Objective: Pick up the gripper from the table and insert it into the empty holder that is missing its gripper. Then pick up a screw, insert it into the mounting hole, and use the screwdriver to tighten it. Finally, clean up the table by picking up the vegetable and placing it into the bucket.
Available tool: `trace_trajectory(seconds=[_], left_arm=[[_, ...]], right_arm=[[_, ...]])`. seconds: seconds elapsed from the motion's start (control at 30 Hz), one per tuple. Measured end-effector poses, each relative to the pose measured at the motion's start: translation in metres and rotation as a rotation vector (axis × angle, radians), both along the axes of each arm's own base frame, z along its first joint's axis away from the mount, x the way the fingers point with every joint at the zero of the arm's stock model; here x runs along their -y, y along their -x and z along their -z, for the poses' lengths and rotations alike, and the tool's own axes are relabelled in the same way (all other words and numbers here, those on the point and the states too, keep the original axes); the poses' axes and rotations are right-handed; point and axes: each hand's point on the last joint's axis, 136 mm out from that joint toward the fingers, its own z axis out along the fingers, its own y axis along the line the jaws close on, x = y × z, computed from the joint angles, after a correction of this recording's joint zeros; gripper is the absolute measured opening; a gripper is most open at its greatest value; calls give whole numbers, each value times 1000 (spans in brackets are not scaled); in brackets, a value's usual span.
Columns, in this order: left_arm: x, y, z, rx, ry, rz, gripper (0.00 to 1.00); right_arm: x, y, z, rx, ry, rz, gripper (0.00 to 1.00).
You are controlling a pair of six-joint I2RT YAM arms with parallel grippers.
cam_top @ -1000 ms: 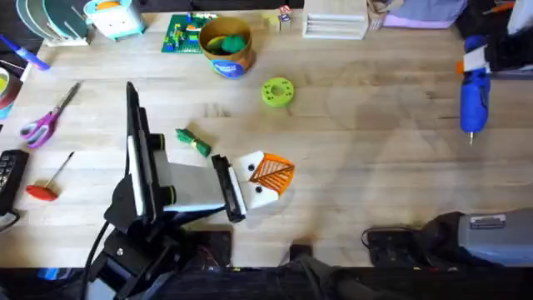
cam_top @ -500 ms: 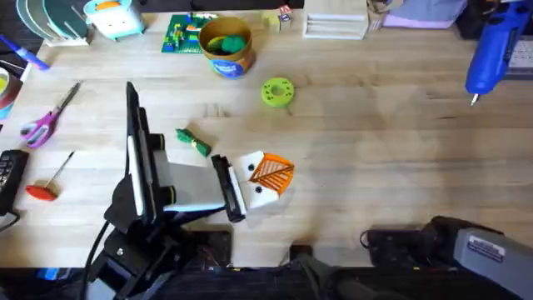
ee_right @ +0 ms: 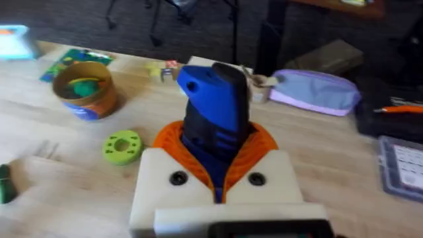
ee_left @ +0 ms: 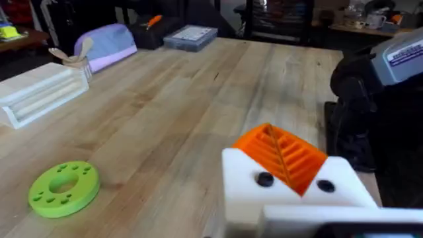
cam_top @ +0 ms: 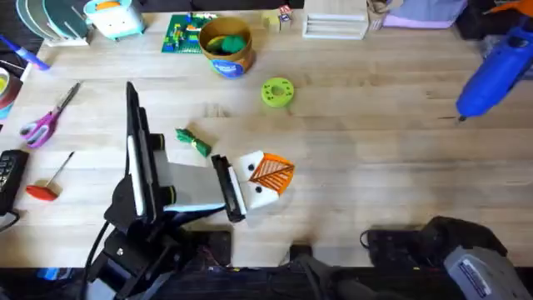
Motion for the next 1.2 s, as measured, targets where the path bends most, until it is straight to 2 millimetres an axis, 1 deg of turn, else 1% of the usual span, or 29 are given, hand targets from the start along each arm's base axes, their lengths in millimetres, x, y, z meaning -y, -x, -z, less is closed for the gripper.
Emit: trace_trajectory(seconds=[0.2,0.33,0.43,0.5,0.6,0.7,0.8,0.87,0.97,1.03,1.13,1.2], left_arm=[[0,0,0,-5,2,-1,12],[0,0,0,-30,11,-2,12],[0,-1,0,-55,20,-6,12],[0,-1,0,-66,24,-6,12],[0,-1,0,-76,28,-7,12],[0,-1,0,-82,30,-7,12],[0,-1,0,-83,30,-7,12],[0,-1,0,-83,30,-7,12],[0,-1,0,-83,30,-8,12],[0,-1,0,-83,30,-10,12],[0,-1,0,-83,30,-10,12],[0,-1,0,-83,30,-10,12]], right_arm=[[-45,-3,-12,212,-165,-246,27],[-81,2,-18,265,-272,-434,27],[-112,14,-24,287,-314,-581,27],[-133,27,-35,319,-326,-687,27],[-160,46,-47,367,-334,-826,27],[-189,59,-53,391,-351,-961,27],[-223,67,-50,385,-369,-1091,27],[-247,70,-43,371,-375,-1170,27],[-275,74,-33,351,-381,-1253,27],[-286,76,-27,338,-384,-1281,27],[-293,76,-21,319,-384,-1298,27],[-295,75,-22,333,-383,-1302,27]])
